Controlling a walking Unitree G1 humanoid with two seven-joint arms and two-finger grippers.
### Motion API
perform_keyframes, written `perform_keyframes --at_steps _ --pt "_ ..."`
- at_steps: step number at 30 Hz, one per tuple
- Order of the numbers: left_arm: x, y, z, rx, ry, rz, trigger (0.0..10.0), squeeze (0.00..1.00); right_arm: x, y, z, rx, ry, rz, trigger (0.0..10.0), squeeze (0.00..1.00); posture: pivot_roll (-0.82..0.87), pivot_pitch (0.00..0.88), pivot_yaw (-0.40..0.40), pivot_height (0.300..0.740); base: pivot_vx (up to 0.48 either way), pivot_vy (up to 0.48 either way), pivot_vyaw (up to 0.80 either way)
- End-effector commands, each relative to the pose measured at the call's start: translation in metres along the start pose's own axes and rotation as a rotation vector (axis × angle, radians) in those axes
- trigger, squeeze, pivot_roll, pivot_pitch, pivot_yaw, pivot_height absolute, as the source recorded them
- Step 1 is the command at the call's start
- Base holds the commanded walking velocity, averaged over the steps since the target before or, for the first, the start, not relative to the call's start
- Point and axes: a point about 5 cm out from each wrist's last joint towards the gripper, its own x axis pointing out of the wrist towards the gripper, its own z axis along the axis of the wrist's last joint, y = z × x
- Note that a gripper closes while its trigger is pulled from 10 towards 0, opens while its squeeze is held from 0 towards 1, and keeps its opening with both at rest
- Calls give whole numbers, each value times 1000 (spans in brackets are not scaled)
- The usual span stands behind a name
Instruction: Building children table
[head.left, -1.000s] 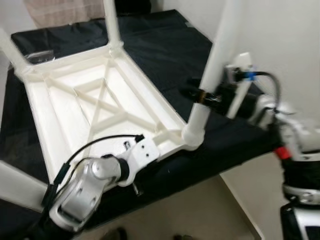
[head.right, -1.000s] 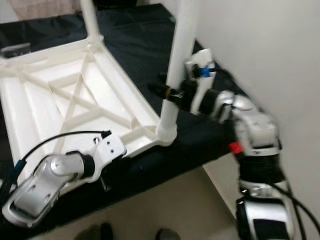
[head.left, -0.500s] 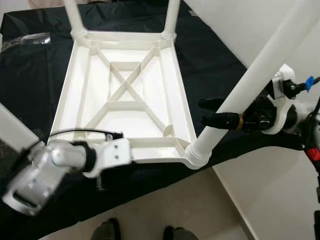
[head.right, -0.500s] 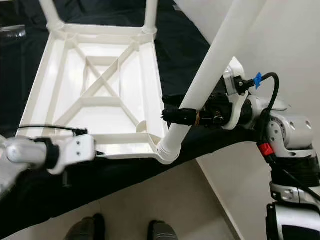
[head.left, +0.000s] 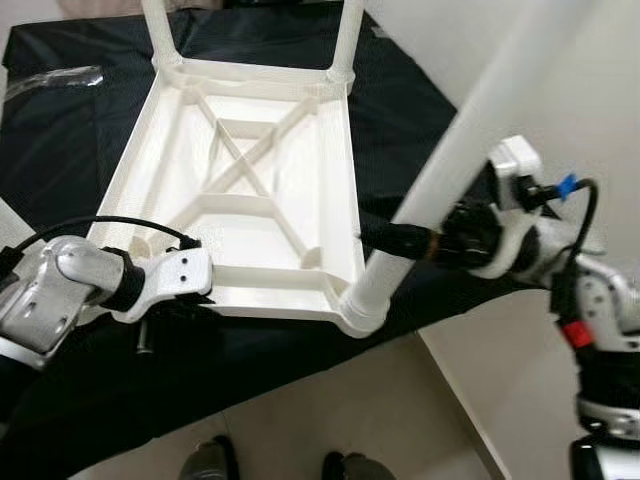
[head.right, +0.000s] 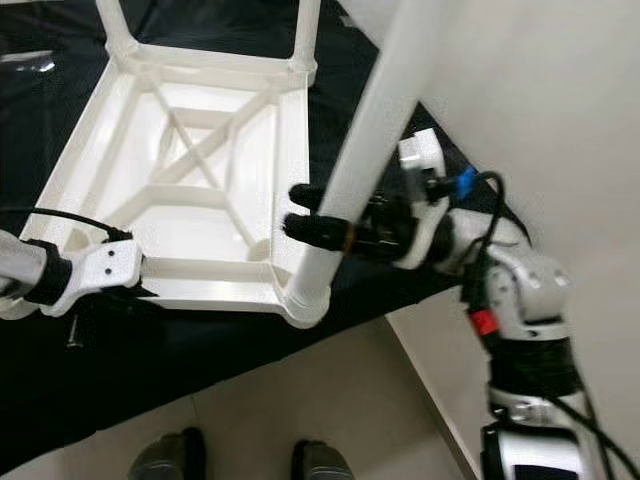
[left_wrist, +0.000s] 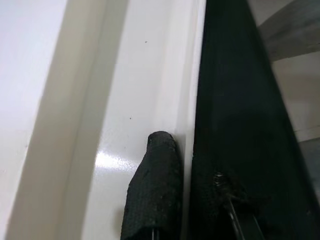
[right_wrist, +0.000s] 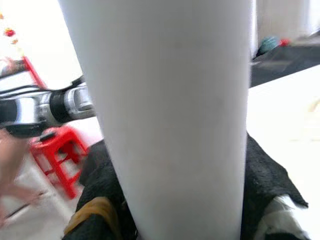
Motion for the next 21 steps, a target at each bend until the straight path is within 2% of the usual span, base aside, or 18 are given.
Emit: perform_keyframes --at_steps 1,3,4,8,9,12,14,19,20,21 --pt "-51 58 -27 -103 141 951 0 0 30 19 -16 15 18 104 0 0 -71 175 -136 740 0 0 0" --pt "-46 57 -25 -105 116 956 0 0 35 19 -20 -4 37 68 0 0 -74 171 -136 740 0 0 0" --pt "-42 55 -24 -108 98 952 0 0 36 12 -24 -27 85 -26 10000 0 -73 170 -137 740 0 0 0" --pt "-36 53 -24 -113 78 935 0 0 34 4 -27 -52 135 -120 10000 0 -77 167 -140 740 0 0 0" --pt "-32 50 -23 -115 66 920 0 0 31 0 -26 -53 156 -153 10000 1000 -77 167 -141 740 0 0 0" --pt "-27 48 -21 -117 48 899 0 0 28 -4 -25 -76 173 -200 10000 1000 -82 165 -142 740 0 0 0" --pt "-19 43 -16 -122 19 868 0 0 23 -15 -22 -121 206 -340 10000 1000 -86 163 -143 740 0 0 0" --pt "-13 40 -11 -122 -2 852 0 0 22 -21 -20 -159 235 -462 10000 1000 -89 161 -142 740 0 0 0" --pt "-10 39 -9 -121 -12 846 0 0 22 -22 -20 -176 252 -519 10000 514 -89 161 -142 740 0 0 0" --pt "-10 39 -9 -121 -12 846 0 0 22 -22 -20 -176 252 -519 10000 514 -89 161 -142 740 0 0 0"
